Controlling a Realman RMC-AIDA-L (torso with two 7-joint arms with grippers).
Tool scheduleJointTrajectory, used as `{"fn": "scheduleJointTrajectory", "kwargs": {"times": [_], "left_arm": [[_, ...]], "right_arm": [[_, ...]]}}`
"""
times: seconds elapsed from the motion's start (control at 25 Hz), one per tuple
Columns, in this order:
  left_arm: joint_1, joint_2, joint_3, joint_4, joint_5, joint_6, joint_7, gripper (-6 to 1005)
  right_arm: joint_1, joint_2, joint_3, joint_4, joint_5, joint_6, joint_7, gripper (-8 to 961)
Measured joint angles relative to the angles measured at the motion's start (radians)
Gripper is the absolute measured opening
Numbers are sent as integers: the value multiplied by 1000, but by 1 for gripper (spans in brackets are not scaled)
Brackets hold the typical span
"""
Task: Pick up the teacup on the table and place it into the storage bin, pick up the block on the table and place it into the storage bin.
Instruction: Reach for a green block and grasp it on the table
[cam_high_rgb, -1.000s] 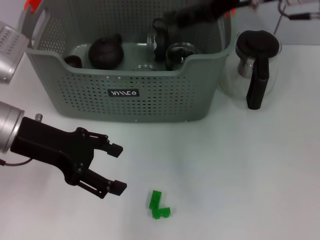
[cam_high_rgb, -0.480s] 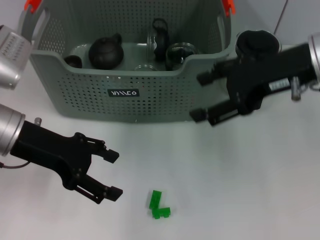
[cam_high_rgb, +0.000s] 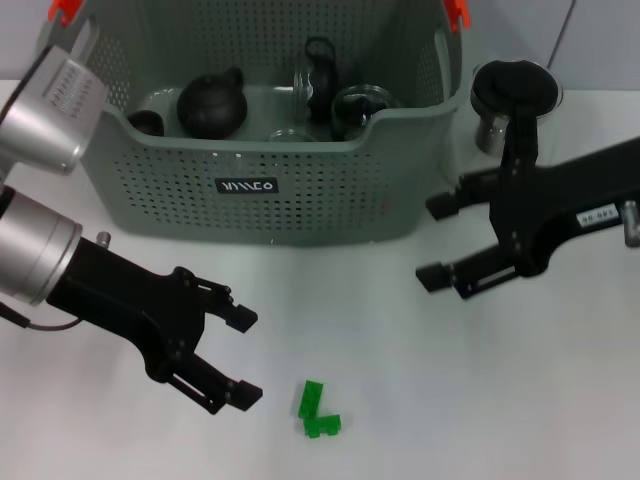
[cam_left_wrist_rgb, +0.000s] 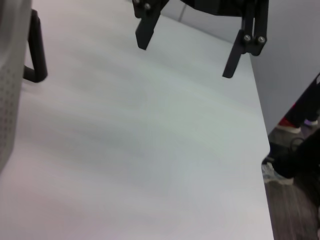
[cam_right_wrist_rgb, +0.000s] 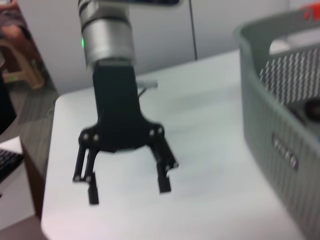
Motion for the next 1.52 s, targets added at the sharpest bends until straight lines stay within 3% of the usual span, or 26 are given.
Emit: {"fn": "scheduleJointTrajectory", "kwargs": {"times": [0.36, 1.0, 1.24, 1.52], "left_arm": [[19, 4, -4, 5, 6, -13, 0, 963], [53, 6, -33, 11, 6, -16, -2, 963], [72, 8, -90, 13, 6, -15, -2, 963], [97, 0, -131, 13, 6, -12, -2, 963]], "right_arm": [[63, 18, -38, 166, -103, -32, -56, 926], [198, 29, -373, 322, -122, 195, 1, 924], [235, 31, -548, 339, -124, 325, 48, 924], [280, 32, -626, 356, -131, 365, 69, 923]]}}
